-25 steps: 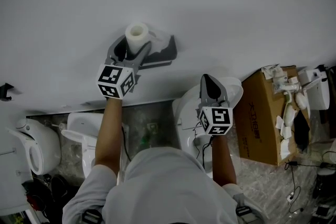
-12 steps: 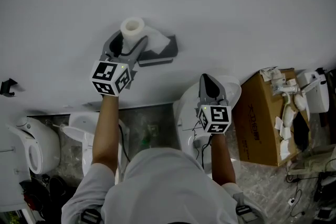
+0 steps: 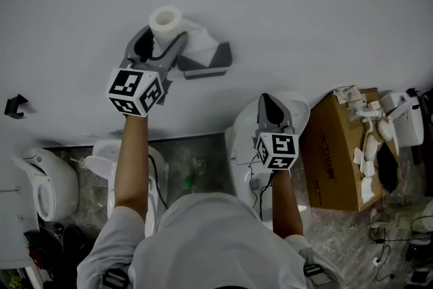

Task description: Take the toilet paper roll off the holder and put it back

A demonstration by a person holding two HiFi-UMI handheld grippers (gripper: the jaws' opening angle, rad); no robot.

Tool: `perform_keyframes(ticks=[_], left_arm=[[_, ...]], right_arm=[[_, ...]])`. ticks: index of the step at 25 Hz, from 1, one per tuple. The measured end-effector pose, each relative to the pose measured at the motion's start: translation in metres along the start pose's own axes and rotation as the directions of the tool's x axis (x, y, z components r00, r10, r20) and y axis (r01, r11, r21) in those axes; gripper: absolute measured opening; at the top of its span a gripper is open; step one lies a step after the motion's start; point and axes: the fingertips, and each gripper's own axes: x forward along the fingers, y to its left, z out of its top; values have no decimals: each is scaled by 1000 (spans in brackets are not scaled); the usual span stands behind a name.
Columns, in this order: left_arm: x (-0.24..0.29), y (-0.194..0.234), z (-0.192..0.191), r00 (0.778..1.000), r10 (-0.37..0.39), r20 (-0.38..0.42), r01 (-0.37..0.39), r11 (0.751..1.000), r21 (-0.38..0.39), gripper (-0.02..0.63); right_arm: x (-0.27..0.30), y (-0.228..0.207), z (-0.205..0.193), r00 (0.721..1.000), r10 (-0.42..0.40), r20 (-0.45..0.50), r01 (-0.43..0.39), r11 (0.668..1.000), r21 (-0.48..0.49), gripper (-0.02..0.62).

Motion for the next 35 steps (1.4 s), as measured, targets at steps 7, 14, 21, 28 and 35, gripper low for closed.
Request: perform_keyframes(ticks=[7, 14, 21, 28, 35], left_arm=[[-23, 4, 36, 999, 6, 50, -6, 1000, 5, 305], [-20, 6, 62, 996, -12, 92, 10, 1000, 20, 305], [-10, 11, 72, 992, -22, 127, 21, 1000, 8, 305], [7, 18, 53, 993, -31, 117, 34, 999, -20, 305], [30, 17, 19, 996, -39, 75, 43, 998, -53, 305]], right_arm=[[-22, 16, 5, 1000, -9, 6, 9, 1000, 0, 5], [-27, 18, 6, 1000, -24, 10, 24, 1000, 2, 5], [-20, 13, 5, 999, -45, 11, 45, 999, -4, 5], [-12, 7, 4, 998, -64, 3, 64, 998, -9, 5], [-7, -7, -6, 996, -82, -26, 82, 997, -8, 5]])
